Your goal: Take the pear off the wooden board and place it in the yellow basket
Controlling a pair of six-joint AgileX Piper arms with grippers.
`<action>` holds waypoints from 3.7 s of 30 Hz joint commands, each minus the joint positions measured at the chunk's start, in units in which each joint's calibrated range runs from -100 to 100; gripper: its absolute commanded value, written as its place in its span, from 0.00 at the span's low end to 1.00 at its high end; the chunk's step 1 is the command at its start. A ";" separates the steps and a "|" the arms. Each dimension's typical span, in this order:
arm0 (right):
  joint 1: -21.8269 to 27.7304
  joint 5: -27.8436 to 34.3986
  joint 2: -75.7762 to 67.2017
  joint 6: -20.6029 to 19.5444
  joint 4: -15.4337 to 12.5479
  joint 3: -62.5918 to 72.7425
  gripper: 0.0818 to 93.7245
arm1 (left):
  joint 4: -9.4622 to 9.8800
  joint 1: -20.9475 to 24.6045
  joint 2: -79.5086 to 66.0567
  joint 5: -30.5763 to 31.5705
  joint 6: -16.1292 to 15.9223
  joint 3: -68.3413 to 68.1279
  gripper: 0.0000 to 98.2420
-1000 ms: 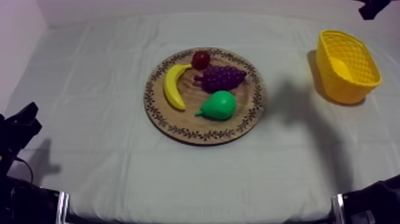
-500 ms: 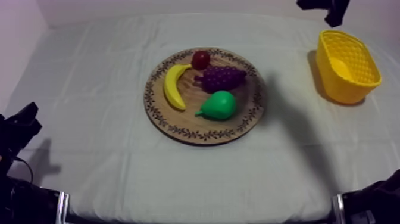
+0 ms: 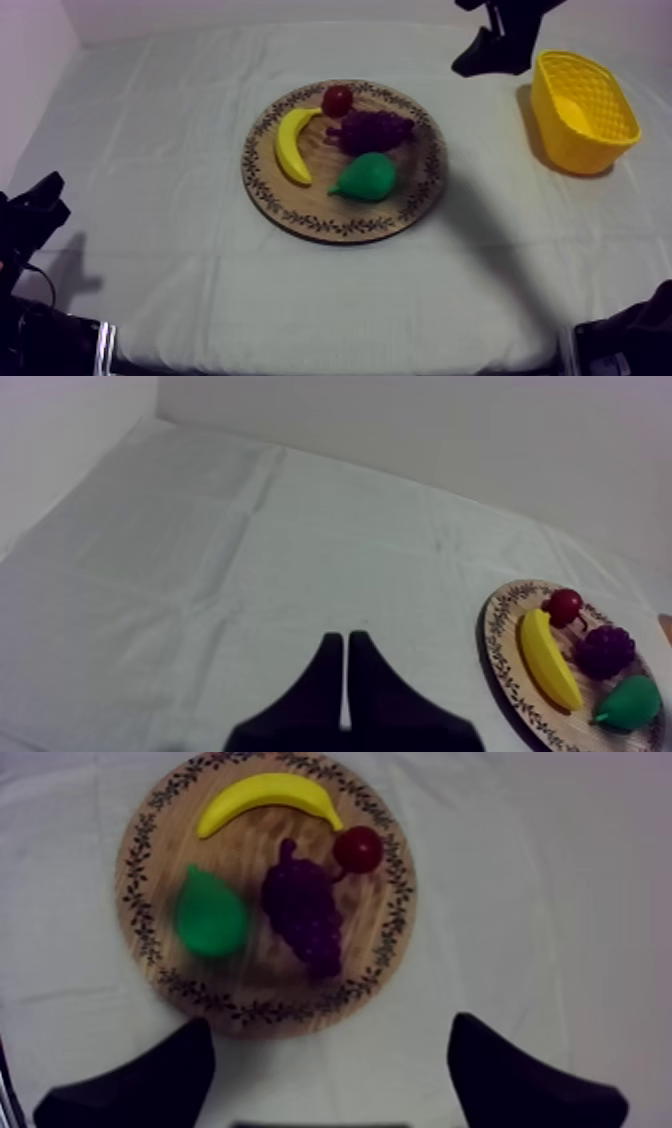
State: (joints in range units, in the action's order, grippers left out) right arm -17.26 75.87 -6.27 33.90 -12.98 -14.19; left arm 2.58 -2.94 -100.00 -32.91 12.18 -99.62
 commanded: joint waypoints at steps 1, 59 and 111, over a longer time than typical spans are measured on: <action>-0.55 -0.12 0.50 -0.25 0.52 -0.55 0.87 | -0.01 0.01 0.00 0.01 0.01 -0.05 0.00; -7.74 -16.49 41.57 3.16 -1.75 3.22 0.66 | -0.01 0.01 0.00 0.01 0.01 -0.05 0.00; 26.37 -13.78 4.06 -7.57 -4.09 -3.06 0.35 | -0.01 0.01 0.00 0.01 0.01 -0.05 0.00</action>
State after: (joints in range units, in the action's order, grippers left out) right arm 7.13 62.94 -3.11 26.25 -16.88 -16.99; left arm 2.58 -2.94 -100.00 -32.91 12.18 -99.62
